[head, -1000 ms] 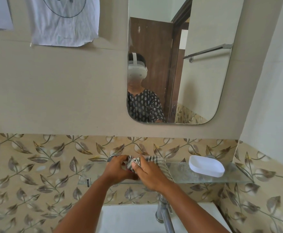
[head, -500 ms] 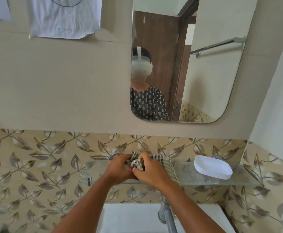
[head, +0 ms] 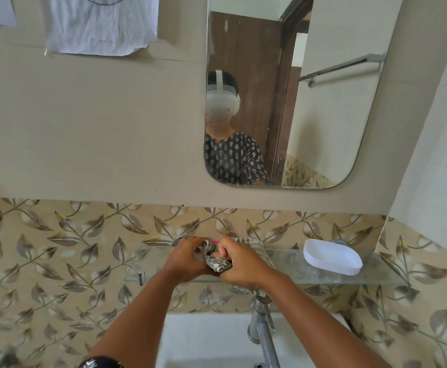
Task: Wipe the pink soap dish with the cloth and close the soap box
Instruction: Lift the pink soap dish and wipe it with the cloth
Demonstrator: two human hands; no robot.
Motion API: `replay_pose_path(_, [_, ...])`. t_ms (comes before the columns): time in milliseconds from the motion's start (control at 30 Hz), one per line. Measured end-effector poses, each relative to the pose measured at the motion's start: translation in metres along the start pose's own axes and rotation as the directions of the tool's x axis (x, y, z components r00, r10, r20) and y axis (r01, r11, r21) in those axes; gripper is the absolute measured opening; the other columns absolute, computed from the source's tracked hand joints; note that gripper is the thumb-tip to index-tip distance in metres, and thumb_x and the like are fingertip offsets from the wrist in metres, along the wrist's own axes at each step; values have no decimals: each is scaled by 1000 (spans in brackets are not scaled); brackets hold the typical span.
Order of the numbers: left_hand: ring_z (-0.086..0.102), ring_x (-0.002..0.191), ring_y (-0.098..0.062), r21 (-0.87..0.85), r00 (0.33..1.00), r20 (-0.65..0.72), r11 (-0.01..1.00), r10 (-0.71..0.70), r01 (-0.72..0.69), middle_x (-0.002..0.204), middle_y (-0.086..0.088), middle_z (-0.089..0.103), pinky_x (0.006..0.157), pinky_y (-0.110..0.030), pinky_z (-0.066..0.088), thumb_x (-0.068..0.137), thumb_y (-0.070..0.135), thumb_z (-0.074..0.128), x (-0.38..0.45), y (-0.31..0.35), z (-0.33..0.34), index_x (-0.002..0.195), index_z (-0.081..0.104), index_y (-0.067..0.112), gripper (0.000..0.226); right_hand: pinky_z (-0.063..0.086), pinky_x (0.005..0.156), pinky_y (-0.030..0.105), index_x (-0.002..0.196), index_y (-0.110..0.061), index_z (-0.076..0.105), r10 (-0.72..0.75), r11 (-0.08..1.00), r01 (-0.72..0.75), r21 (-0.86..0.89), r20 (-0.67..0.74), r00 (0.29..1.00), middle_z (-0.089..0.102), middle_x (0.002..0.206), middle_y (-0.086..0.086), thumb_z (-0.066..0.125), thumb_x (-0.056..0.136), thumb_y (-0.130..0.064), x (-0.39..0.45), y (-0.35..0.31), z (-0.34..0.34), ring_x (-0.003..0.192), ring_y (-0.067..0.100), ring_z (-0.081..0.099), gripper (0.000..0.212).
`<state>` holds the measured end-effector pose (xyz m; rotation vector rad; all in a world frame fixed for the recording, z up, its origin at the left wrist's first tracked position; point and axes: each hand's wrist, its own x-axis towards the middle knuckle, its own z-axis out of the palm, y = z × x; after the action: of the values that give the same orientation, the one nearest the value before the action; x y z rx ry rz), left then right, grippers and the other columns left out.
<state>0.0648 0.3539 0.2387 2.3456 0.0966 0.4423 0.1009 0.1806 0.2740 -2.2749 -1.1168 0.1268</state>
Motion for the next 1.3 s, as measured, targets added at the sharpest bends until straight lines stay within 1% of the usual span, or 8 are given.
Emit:
replay_pose_path(167, [63,85,-3,-31,1000,28,999,-11,12,93,16,69,78,-29,51,39,55,81,-3,5,-3,106,68,35,72,30,51,28,83,-23,38,-13,990,20,-140,49,999,48,74,-3,56,70,3,-10,2,-15,59,5,39,34])
replay_pose_path(333, [61,88,-8,-58,999,24,997,-38,40,96,13,69,79,-29,52,42,42,91,-3,10,-2,111,65,32,74,30,49,29,84,-24,37,37,948,-34,-317,3,999,50,76,1,58,71,0,-22,10,-31,60,14,41,34])
replay_pose_path(533, [63,87,-10,-55,998,23,996,-65,67,96,11,70,80,-33,53,34,51,86,-2,10,-2,112,66,30,83,32,51,30,83,-24,41,45,985,-48,-163,-24,999,51,78,2,54,70,2,-22,8,-19,62,14,42,32])
replay_pose_path(800, [62,82,-6,25,999,-33,1000,19,-18,87,16,70,78,-32,53,44,57,72,-3,6,-1,101,70,33,62,36,52,33,90,-26,44,52,997,-54,-50,-44,998,56,78,1,56,76,-3,-6,-13,5,63,19,50,29])
replay_pose_path(900, [61,81,-3,16,999,-24,1000,25,-25,88,16,69,77,-28,51,44,59,70,-3,9,-1,102,70,32,64,47,60,41,90,-26,44,37,993,-38,-114,-12,999,61,92,6,54,73,-2,-9,-10,0,76,25,58,31])
replay_pose_path(1067, [62,82,-3,-14,1000,11,1000,-20,20,91,13,70,69,-21,46,40,54,81,-4,10,-2,107,68,30,72,46,60,39,89,-24,42,26,978,-26,-208,0,1000,60,93,8,51,71,-1,-16,-5,-15,76,24,56,30])
replay_pose_path(1167, [60,85,-4,-27,999,6,999,-42,42,95,11,68,68,-20,42,44,46,85,-4,11,-1,109,66,29,70,50,67,44,85,-28,41,33,984,-32,-176,4,999,63,98,9,50,69,-3,-15,0,-14,83,27,60,31])
replay_pose_path(1300, [60,87,-7,8,1000,-11,1000,-24,24,96,12,69,76,-27,48,39,60,75,-4,10,-1,107,68,31,74,39,55,38,82,-30,41,39,993,-36,-113,22,999,56,78,8,51,71,-4,-8,-1,-6,63,22,49,30])
